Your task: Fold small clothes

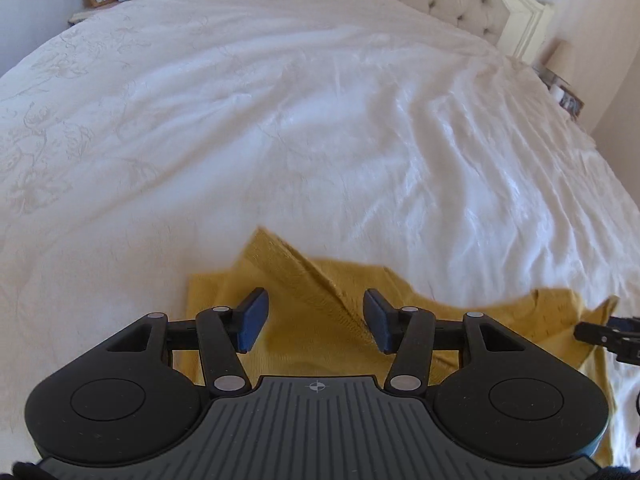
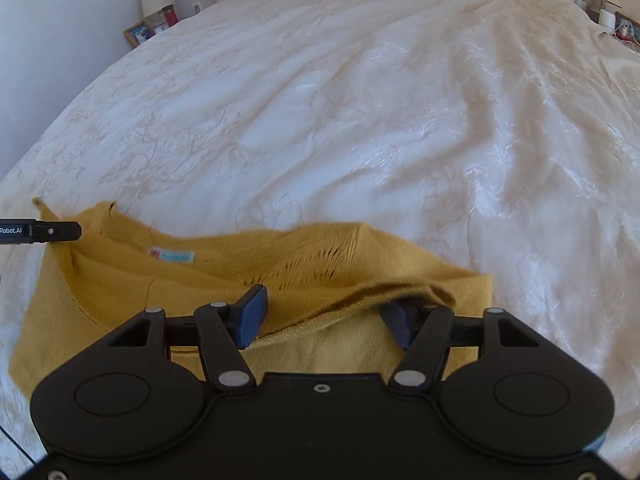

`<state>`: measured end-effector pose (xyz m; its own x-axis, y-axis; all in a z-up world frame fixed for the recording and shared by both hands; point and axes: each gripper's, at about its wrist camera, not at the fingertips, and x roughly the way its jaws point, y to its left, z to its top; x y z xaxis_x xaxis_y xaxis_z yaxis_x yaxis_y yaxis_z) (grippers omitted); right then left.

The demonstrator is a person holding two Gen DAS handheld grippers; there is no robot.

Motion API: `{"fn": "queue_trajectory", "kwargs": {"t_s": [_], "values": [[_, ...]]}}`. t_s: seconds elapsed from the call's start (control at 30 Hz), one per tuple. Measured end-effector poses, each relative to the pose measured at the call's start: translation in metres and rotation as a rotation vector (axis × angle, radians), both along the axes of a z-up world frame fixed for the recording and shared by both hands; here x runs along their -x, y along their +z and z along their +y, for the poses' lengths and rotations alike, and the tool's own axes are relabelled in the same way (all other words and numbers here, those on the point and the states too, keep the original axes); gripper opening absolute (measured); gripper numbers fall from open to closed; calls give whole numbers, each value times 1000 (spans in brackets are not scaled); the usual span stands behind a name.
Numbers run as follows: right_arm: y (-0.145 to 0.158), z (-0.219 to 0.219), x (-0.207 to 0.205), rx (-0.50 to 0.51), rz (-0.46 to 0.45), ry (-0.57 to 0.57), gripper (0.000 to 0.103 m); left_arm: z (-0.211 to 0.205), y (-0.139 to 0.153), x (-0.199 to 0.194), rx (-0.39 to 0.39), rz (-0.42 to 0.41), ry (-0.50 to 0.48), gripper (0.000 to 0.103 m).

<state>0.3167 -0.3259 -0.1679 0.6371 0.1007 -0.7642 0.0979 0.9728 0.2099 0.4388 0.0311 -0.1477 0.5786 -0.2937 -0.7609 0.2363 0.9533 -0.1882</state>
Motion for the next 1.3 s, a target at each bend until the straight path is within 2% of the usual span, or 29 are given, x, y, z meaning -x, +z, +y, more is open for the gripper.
{"fn": "queue_trajectory", "kwargs": {"t_s": [0.13, 0.27, 0.47, 0.57, 0.63, 0.7, 0.8, 0.83, 0.9, 0.97, 1.07, 1.2, 1.3], "values": [[11, -19, -5, -29, -40, -97, 67, 12, 19, -11, -12, -48, 45, 51], [16, -23, 12, -53, -45, -119, 69, 24, 22, 5, -32, -42, 44, 53], [8, -2, 38, -71, 14, -49, 74, 23, -3, 46, -119, 42, -48, 55], [-3, 8, 48, -78, 67, -20, 74, 24, -18, 55, -145, 90, -50, 56], [-11, 11, 55, -66, 103, -31, 74, 27, -24, 54, -166, 107, -23, 56], [-17, 9, 61, -52, 127, -55, 74, 36, -28, 49, -215, 135, 52, 55], [-20, 6, 66, -38, 147, -96, 77, 53, -19, 41, -184, 125, 156, 55], [-22, 4, 68, -41, 162, -108, 78, 54, -14, 39, -174, 111, 160, 55], [-25, 1, 69, -59, 164, -124, 78, 50, -5, 32, -183, 71, 124, 55], [-25, 3, 70, -57, 162, -127, 79, 37, 2, 24, -215, 33, 48, 56], [-26, 3, 70, -60, 161, -131, 79, 17, 2, 16, -241, 6, -38, 56], [-26, 3, 70, -65, 162, -132, 79, 1, -9, 4, -264, 15, -57, 56], [-26, 3, 70, -69, 163, -132, 80, -7, -19, -1, -312, 15, -80, 56]]}}
